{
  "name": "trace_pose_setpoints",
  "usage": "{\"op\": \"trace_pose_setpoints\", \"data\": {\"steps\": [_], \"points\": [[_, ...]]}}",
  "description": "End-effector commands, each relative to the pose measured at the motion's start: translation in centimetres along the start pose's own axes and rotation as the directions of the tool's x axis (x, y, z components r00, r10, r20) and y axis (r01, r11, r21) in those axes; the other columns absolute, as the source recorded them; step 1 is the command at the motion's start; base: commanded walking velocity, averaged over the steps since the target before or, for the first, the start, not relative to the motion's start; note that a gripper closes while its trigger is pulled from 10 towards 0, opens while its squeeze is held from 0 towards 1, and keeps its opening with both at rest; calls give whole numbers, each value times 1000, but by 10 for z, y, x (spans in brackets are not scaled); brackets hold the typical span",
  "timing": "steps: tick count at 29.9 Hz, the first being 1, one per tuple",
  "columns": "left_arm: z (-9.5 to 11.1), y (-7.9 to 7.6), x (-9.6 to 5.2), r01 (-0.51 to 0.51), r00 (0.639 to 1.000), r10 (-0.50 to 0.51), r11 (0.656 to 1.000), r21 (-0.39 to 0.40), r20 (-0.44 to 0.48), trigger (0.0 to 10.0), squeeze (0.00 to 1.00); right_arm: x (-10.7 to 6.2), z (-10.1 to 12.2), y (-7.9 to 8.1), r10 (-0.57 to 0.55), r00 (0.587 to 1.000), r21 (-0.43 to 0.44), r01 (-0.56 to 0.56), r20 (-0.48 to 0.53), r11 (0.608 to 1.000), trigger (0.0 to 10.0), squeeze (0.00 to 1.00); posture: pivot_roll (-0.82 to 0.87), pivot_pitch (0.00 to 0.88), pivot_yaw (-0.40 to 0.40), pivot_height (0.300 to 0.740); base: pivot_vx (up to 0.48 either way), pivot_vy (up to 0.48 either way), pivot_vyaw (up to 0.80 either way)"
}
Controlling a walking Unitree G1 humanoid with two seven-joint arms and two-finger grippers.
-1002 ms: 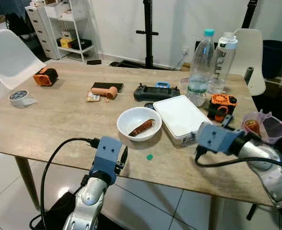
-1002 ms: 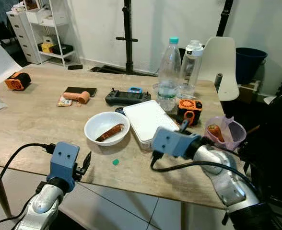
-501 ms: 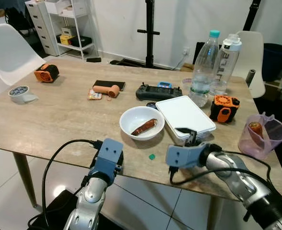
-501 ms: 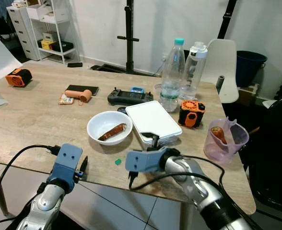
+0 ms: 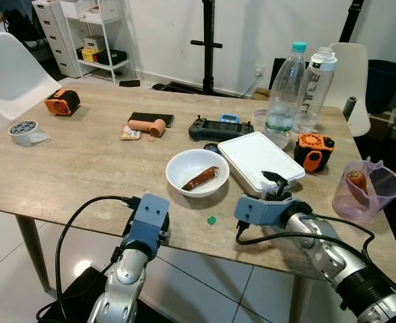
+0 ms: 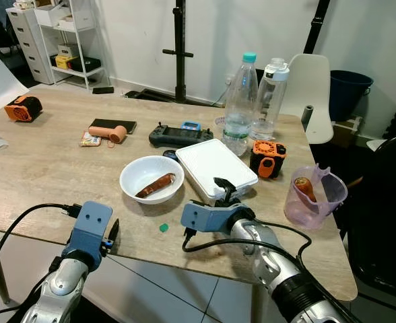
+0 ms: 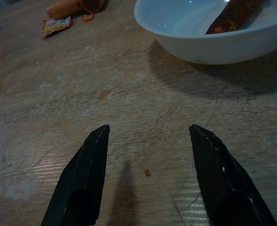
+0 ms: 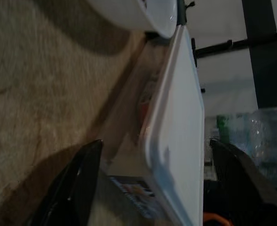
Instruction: Restocking fridge
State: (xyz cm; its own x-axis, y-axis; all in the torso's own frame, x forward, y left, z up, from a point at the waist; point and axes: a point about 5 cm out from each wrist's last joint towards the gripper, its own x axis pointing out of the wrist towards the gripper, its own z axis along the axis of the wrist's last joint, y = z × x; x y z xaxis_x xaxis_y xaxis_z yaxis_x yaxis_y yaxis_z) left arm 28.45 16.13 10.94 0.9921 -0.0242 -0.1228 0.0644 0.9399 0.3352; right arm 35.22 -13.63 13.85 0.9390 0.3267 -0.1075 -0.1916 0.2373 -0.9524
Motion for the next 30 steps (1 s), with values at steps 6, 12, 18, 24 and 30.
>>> {"op": "trace_pose_setpoints", "data": {"steps": [6,12,18,24,30], "points": [[-3,0,1,10,1000,-10,1000,7,-13,10000,0,1,0,-5,-86,996,14,86,1,996,0,0,-72,95,3,740,0,0,0],[-2,1,1,7,1000,-6,1000,8,-9,10000,0,-1,8,-30,-246,967,25,245,62,969,0,0,-74,95,5,740,0,0,0],[-1,1,2,6,1000,-6,1000,9,-6,10000,0,-5,17,-50,-352,927,46,349,128,936,0,0,-74,95,5,740,0,0,0],[1,1,3,3,1000,-3,1000,5,0,10000,0,-8,33,-61,-378,901,93,367,212,926,10000,0,-76,96,6,740,0,0,0],[1,0,4,4,1000,-4,1000,7,1,10000,0,-4,28,-48,-298,937,68,290,182,955,10000,0,-79,93,5,740,0,0,0]]}}
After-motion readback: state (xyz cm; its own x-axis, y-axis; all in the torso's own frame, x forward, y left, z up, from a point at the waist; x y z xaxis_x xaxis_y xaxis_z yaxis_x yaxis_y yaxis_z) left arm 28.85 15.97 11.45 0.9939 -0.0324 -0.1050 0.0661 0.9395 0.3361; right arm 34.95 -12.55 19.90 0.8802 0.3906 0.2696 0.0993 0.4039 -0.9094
